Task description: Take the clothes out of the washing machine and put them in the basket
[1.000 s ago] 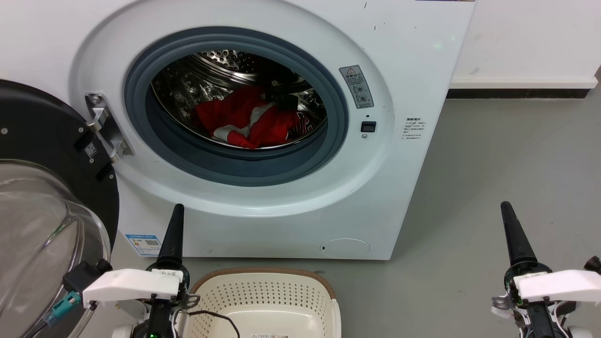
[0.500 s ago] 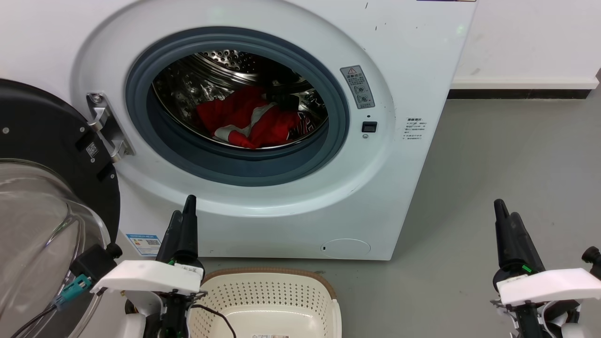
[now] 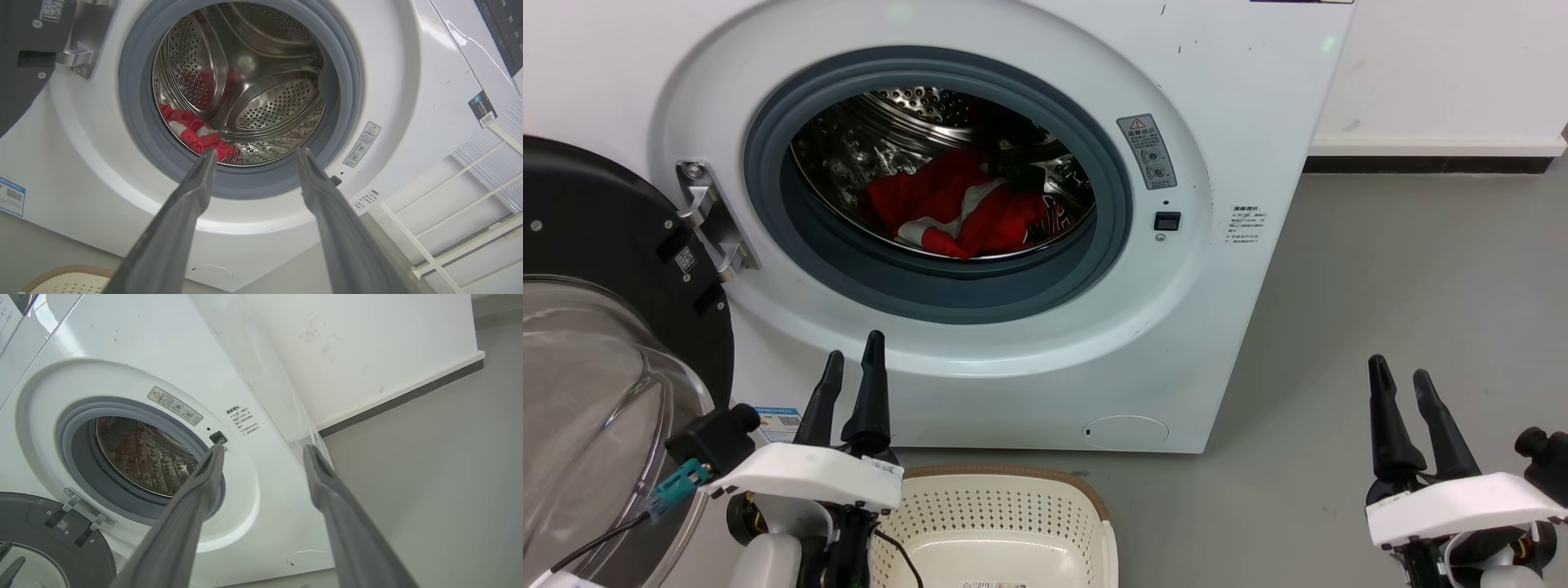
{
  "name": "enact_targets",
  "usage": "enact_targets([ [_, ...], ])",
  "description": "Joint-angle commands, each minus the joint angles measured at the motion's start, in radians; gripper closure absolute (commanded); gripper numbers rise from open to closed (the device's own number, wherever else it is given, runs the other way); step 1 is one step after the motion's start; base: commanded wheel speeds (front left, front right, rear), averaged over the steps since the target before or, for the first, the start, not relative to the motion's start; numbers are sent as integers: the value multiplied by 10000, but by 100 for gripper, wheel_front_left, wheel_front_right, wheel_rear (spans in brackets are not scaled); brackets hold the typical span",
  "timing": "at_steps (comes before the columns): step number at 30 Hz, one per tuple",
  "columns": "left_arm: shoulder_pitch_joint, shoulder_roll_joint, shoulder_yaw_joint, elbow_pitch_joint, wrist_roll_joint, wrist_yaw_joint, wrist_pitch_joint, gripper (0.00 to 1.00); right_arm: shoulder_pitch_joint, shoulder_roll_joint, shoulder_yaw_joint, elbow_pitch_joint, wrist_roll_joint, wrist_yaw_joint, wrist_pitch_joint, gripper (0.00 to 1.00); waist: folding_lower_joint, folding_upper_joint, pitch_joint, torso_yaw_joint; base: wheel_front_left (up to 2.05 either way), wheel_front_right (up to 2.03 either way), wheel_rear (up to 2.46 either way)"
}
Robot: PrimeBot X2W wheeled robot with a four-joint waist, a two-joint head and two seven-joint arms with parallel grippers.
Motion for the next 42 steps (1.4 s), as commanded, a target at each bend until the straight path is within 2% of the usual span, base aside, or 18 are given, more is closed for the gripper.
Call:
enact_targets([
  [1, -259, 26, -61, -125, 305, 49, -92, 0, -38, -7, 12, -135, -337, 0, -94, 0, 0, 0, 2, -2, 0, 0, 0],
  [15, -424, 27, -351, 97, 2226, 140, -514, 0, 45, -4, 54, 87, -2411, 0, -522, 0, 0, 0, -5, 23, 0, 0, 0],
  [42, -632, 28, -712, 505, 4764, 278, -1100, 0, 120, 1, 4, 295, -4943, -1, -916, 0, 0, 0, 21, 105, 0, 0, 0],
])
